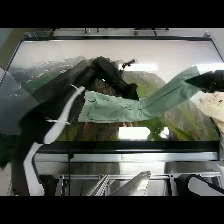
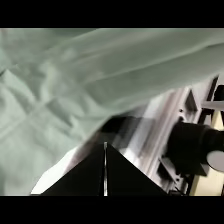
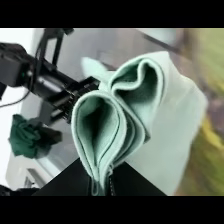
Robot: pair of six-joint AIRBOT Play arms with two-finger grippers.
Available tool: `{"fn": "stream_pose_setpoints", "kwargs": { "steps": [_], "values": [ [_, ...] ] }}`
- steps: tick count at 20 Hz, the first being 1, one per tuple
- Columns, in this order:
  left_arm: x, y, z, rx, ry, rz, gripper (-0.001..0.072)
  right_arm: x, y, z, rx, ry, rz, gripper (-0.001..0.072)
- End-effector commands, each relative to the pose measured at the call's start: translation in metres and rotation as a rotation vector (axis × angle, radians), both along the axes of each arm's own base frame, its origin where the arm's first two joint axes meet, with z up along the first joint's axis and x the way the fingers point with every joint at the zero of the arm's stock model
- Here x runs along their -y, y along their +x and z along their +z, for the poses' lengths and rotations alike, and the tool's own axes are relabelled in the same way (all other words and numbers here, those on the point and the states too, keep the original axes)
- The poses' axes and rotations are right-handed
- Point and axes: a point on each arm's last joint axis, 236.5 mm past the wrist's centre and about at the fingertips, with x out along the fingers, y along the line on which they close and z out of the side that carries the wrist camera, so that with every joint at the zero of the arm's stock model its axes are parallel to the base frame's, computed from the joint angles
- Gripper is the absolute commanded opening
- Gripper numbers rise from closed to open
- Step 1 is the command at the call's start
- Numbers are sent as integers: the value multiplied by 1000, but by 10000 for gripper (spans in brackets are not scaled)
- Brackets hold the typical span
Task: Fold the shirts.
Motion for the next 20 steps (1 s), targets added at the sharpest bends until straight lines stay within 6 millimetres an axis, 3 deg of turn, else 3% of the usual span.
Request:
{"fn": "stream_pose_setpoints", "kwargs": {
  "steps": [1,4,6,7,10,12,13,14,15,17,20],
  "values": [
    [-90,4,93,153,-13,28,19,-95,2,27,73,32,114,17],
    [-183,1,142,258,31,203,20,-207,8,5,121,-4,167,17],
    [-232,-13,158,307,43,303,20,-267,9,-31,94,-25,174,17],
    [-252,-22,158,302,53,357,21,-291,7,-56,56,-34,178,17],
    [-294,-44,143,259,72,484,21,-338,3,-123,-26,-38,191,18],
    [-307,-57,129,245,79,539,21,-363,4,-132,-14,45,201,21],
    [-311,-60,124,245,81,566,21,-372,4,-128,-8,107,203,163],
    [-313,-62,120,248,82,590,22,-378,0,-121,-7,164,225,467],
    [-315,-63,117,257,83,616,22,-376,-5,-115,-2,185,264,494],
    [-314,-68,110,253,84,632,22,-355,-16,-98,-8,220,367,391],
    [-312,-72,102,225,81,627,22,-282,-4,-95,-97,140,381,383]
  ]
}}
